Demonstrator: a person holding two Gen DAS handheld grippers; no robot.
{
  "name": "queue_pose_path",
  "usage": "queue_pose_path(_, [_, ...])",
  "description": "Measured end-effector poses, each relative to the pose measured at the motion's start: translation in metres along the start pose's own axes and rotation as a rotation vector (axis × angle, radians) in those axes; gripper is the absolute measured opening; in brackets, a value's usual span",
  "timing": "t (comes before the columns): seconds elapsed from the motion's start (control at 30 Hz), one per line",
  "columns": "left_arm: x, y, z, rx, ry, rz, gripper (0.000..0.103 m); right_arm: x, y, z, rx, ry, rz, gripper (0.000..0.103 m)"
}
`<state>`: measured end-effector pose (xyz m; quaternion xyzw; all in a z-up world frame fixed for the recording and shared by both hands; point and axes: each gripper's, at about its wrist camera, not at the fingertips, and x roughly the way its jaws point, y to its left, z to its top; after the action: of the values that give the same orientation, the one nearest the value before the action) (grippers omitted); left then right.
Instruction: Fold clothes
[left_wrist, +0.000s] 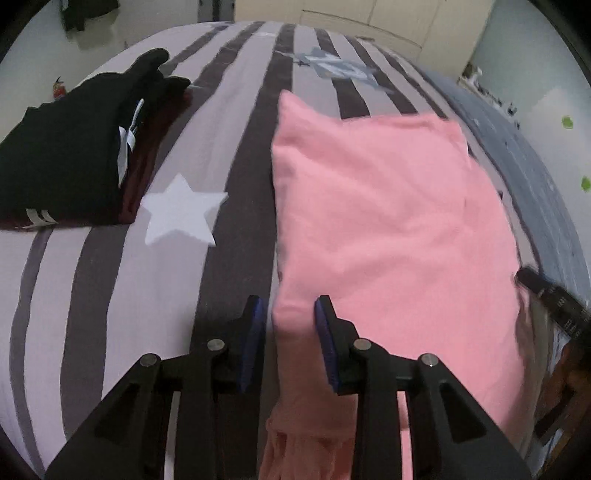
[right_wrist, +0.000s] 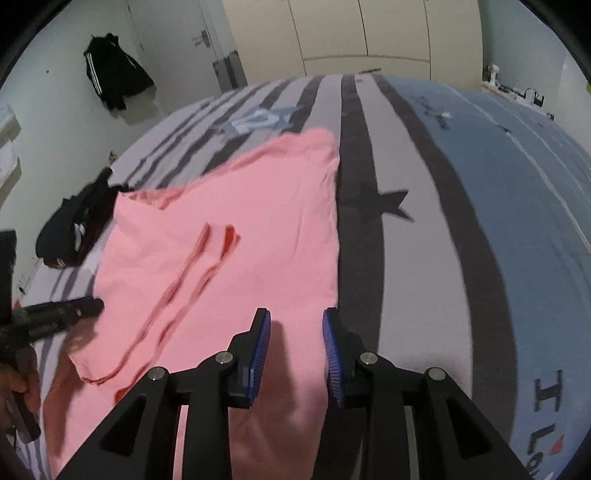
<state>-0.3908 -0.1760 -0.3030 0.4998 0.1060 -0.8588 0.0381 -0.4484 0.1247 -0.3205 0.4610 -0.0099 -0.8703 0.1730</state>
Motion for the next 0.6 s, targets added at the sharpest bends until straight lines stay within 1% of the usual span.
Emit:
queue_pose_path(0.07, [-0.013,-0.006,0.012,0.028,-0.078,-0.031,0.027,0.002,0.000,0.001,-0.001,-0.009,-0.004,0.027])
queue_pose_path(0.13, [-0.016,-0.014,0.029,0.070,-0.123,-0.046,0.027,0.002,0.000,0.007,-0.003,-0.027,-0.002,0.027])
queue_pose_path(0.27, [0.003,-0.023,0.070,0.125,-0.157,-0.048,0.027,0.009,0.000,0.023,-0.009,-0.056,-0.002,0.027])
queue_pose_path(0.33, [0.018,-0.024,0.085,0.153,-0.160,-0.037,0.027,0.016,0.000,0.035,-0.011,-0.070,-0.008,0.027])
queue_pose_path(0.37, [0.029,-0.022,0.090,0.169,-0.152,-0.018,0.027,0.020,-0.001,0.041,-0.008,-0.077,-0.010,0.027])
queue_pose_path(0.43, [0.050,-0.012,0.093,0.164,-0.121,0.023,0.023,0.029,-0.002,0.052,-0.003,-0.086,-0.018,0.027])
queue_pose_path(0.5, [0.070,-0.001,0.095,0.154,-0.090,0.063,0.022,0.043,-0.005,0.060,-0.002,-0.069,-0.045,0.027])
queue_pose_path(0.6, [0.069,0.002,0.099,0.144,-0.090,0.044,0.022,0.057,-0.013,0.063,0.016,-0.043,-0.059,0.028])
